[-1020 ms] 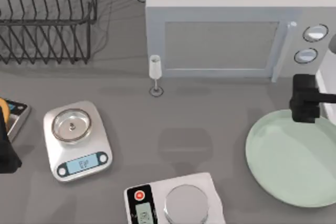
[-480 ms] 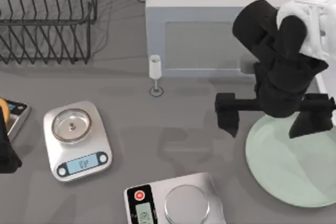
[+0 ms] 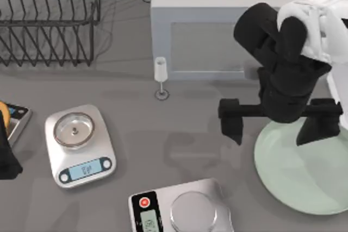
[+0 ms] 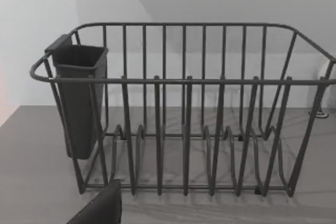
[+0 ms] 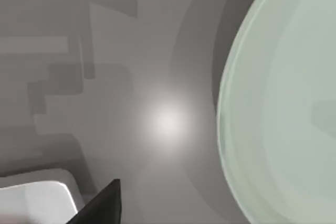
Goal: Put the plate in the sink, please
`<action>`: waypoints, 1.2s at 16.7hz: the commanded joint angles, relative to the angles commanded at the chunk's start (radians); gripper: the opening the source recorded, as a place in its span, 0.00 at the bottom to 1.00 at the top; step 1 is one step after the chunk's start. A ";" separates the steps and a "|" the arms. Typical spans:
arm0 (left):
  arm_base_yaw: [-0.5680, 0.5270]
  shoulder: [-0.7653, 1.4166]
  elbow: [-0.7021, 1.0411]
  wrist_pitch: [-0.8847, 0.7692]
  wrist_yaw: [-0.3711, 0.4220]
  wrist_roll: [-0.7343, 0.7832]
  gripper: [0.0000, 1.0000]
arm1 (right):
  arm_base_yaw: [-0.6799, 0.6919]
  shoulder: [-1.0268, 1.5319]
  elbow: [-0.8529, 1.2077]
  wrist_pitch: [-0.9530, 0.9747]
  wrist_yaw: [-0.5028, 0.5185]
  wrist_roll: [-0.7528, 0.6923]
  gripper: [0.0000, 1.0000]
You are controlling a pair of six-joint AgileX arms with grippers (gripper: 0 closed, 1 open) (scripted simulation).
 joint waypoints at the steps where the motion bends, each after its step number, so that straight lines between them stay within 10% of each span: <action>1: 0.000 0.000 0.000 0.000 0.000 0.000 1.00 | 0.000 0.007 -0.010 0.013 0.000 0.000 1.00; 14: 0.000 0.000 0.000 0.000 0.000 0.000 1.00 | 0.007 0.166 -0.210 0.375 0.001 0.006 1.00; 20: 0.000 0.000 0.000 0.000 0.000 0.000 1.00 | 0.007 0.166 -0.210 0.375 0.001 0.006 0.55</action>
